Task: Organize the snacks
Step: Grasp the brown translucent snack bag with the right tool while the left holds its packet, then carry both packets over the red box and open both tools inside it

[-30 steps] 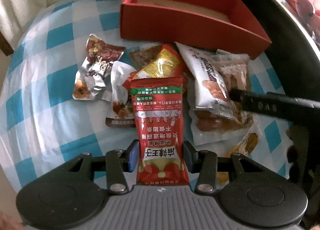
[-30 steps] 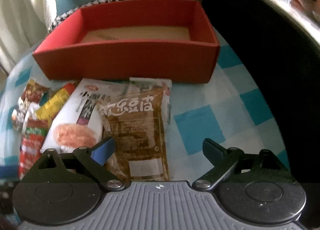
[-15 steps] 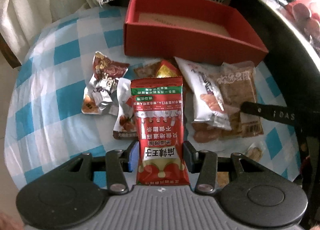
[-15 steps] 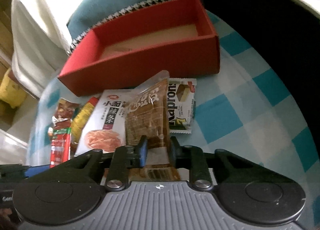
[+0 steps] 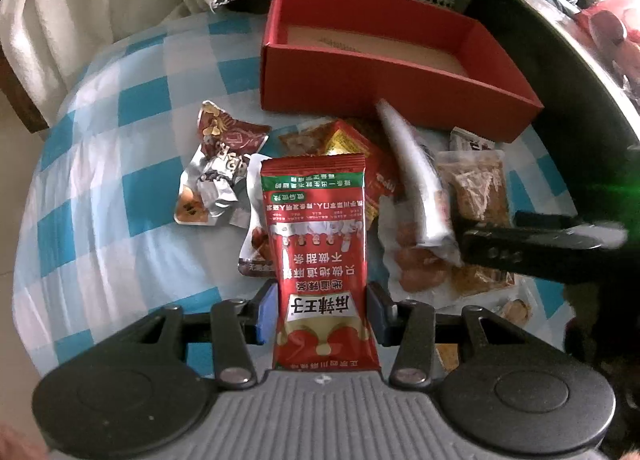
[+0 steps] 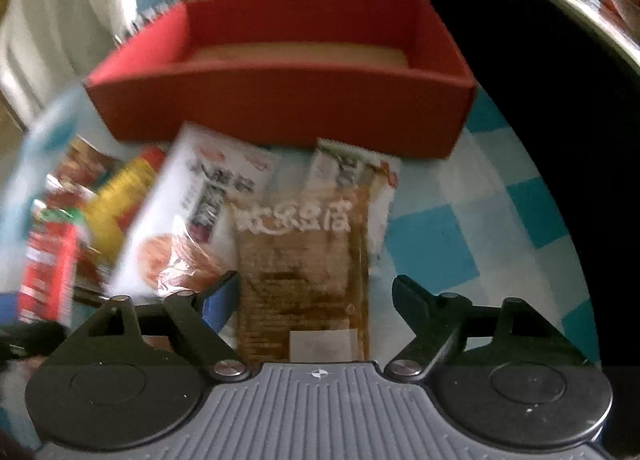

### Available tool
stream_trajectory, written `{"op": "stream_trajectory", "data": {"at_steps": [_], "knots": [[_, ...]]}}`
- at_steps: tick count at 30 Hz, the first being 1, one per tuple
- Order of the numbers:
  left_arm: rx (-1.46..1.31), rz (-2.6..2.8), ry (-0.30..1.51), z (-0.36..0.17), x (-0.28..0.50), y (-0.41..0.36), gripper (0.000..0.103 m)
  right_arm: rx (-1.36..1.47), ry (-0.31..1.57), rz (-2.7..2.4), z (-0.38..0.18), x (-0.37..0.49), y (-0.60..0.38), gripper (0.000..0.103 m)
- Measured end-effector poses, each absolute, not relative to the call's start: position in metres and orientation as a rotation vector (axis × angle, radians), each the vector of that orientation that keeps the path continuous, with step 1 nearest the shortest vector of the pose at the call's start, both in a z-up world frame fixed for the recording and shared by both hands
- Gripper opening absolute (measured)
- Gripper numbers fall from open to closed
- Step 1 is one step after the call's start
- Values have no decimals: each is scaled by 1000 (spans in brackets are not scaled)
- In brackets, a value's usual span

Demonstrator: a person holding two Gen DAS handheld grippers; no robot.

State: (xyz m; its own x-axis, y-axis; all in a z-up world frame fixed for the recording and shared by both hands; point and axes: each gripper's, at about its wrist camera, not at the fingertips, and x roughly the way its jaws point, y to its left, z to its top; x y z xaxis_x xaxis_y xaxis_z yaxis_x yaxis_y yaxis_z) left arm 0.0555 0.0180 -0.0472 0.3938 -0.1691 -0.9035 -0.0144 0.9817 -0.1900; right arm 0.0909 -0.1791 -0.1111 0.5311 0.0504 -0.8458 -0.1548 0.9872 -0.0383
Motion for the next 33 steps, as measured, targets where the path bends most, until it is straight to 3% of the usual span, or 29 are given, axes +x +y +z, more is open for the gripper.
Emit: {"op": "stream_trajectory", "data": {"at_steps": [2, 3, 5, 20, 33], "knots": [[-177, -105, 1158, -45, 55, 19, 40, -76, 1016, 120, -115, 93, -186, 70], [-178, -107, 1155, -44, 55, 19, 40, -57, 1014, 122, -113, 92, -189, 61], [-186, -113, 1148, -42, 55, 20, 40, 13, 1020, 139, -107, 88, -201, 59], [-160, -147, 937, 15, 71, -4, 40, 75, 841, 246, -32, 67, -207, 58], [-100, -87, 880, 23, 142, -25, 40, 101, 729, 260, 1, 121, -205, 58]]}}
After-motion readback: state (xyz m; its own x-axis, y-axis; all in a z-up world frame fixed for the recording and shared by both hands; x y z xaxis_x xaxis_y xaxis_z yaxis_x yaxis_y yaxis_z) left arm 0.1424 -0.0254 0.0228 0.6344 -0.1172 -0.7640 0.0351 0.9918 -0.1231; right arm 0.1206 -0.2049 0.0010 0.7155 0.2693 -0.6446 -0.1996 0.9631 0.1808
